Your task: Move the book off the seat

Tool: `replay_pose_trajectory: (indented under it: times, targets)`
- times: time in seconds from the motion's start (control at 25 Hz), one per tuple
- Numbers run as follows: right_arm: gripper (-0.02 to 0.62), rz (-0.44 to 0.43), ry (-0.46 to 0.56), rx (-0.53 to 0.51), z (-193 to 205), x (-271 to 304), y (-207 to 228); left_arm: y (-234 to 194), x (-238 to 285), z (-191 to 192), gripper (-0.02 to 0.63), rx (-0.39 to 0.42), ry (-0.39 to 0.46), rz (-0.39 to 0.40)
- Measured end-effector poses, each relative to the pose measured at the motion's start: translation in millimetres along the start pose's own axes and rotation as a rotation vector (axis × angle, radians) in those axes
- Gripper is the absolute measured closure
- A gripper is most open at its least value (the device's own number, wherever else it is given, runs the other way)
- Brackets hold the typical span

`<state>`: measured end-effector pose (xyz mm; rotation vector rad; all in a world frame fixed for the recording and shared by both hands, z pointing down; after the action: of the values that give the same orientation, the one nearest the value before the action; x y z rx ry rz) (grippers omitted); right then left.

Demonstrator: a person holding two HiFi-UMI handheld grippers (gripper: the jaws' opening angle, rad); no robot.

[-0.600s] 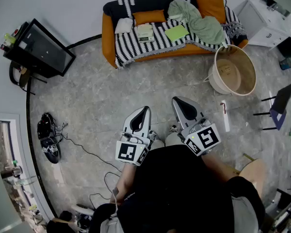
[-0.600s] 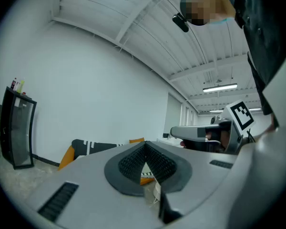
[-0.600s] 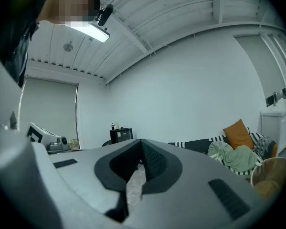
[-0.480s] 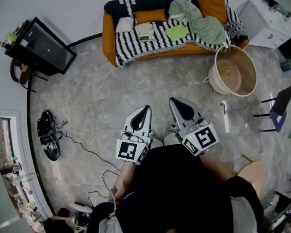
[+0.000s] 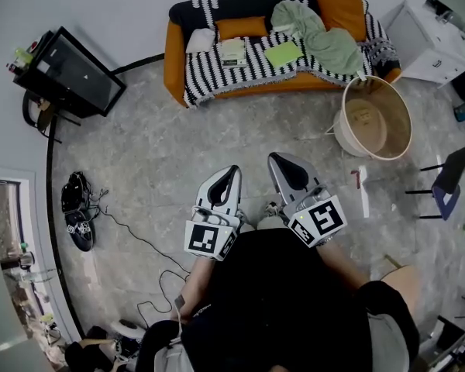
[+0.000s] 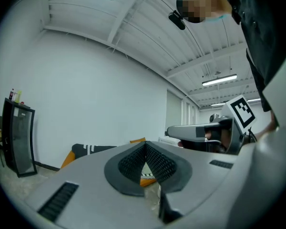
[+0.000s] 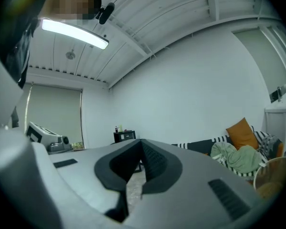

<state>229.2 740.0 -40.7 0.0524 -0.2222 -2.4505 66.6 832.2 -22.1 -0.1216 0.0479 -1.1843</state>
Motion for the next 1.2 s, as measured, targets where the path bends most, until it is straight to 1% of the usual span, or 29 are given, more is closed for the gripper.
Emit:
replay_pose_trajectory:
  times: [0.24, 0.44, 0.56, 0.68, 0.96, 1.2]
  targets:
    - [0.581, -0.004, 0.018, -0.019, -5.3, -14.8, 26.5, 17.8, 29.1, 0.4, 0.596, 0.027, -0.004, 0.029]
    - [0.581, -0.003, 0.022, -0.024, -5.5, -21.0, 47.8, 27.9, 46.8, 5.9, 0.595, 0.022, 0.009, 0.02]
    - [0.58, -0.005, 0.012, -0.027, -4.4, -20.8, 54.3, 31.0, 52.0, 10.1, 0.597, 0.015, 0.005, 0.013]
    - [0.581, 0.012, -0.007, -0.02, -5.0, -14.4, 58.7, 29.3, 56.1, 9.3, 0.595, 0.013, 0.008, 0.01]
    - [0.58, 0.023, -0.032, -0.006, 0.7, 12.3, 61.6, 2.0, 58.8, 11.0, 0.595, 0.005, 0.022, -0.03]
    - [0.58, 0.031, -0.061, 0.016, 5.9, 62.8, 65.7, -50.8, 73.0, 10.2, 0.596, -0.002, 0.02, -0.043]
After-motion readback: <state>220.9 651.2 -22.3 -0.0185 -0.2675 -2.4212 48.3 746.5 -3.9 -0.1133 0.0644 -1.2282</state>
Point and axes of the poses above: the fingertips, and each gripper's own axes: x forward along the fingers, y to its right, z out of its underside, the point moved 9 cm from there along -x, backward along the fingers, and after that the axes turned 11 degrees about z, right-handed, at the moved point
